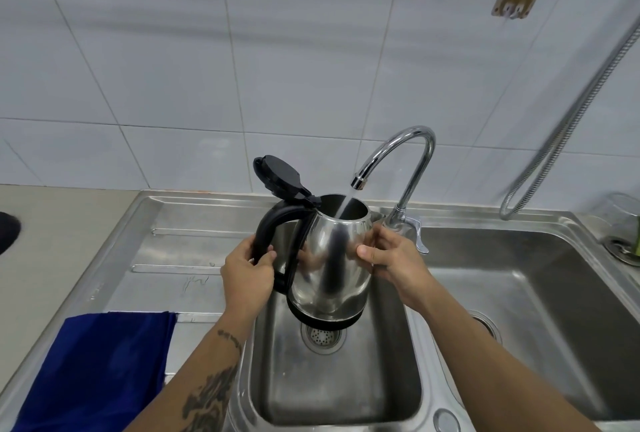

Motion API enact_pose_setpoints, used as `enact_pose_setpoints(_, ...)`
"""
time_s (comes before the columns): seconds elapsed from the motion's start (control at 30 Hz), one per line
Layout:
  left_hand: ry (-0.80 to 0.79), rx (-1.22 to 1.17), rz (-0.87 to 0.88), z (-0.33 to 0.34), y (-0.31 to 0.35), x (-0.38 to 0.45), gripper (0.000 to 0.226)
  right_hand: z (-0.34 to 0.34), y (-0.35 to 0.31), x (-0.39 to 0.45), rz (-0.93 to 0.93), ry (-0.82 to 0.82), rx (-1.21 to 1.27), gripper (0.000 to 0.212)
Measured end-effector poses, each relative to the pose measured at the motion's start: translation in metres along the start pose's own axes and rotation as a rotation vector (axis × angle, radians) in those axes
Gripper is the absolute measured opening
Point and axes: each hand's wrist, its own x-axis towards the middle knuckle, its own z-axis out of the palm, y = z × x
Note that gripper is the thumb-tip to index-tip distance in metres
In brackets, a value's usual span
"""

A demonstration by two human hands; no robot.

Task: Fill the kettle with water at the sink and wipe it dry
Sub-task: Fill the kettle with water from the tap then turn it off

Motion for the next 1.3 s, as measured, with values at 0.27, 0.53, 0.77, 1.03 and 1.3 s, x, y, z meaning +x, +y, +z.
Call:
enact_pose_setpoints(0.27,0.028,0.051,0.018,0.009,0.001,0.004,0.017,-0.025,0.002,0.01,0.007,-0.072,-0.038,0.035)
enact_pose_setpoints(0.53,0.029,0.054,-0.036,0.015,-0.003,0.011,0.013,-0.072,0.008,0.036,-0.098,0.372,-0.827,0.066)
enact_pose_setpoints(0.77,0.041,0.074,-0.05,0.015,-0.003,0.013,0.013,-0.095,0.018,0.052,-0.004,0.306,-1.127,0.069)
enact_pose_setpoints(1.03,0.05,0.088,-0.06,0.019,-0.005,0.013,0.015,-0.104,0.023,0.064,0.057,0.172,-1.453,0.051)
enact_pose_setpoints(1.3,0.05,0.1,-0.073,0.023,-0.008,0.016,0.013,-0.111,0.02,0.069,-0.157,0.193,-1.64,0.039)
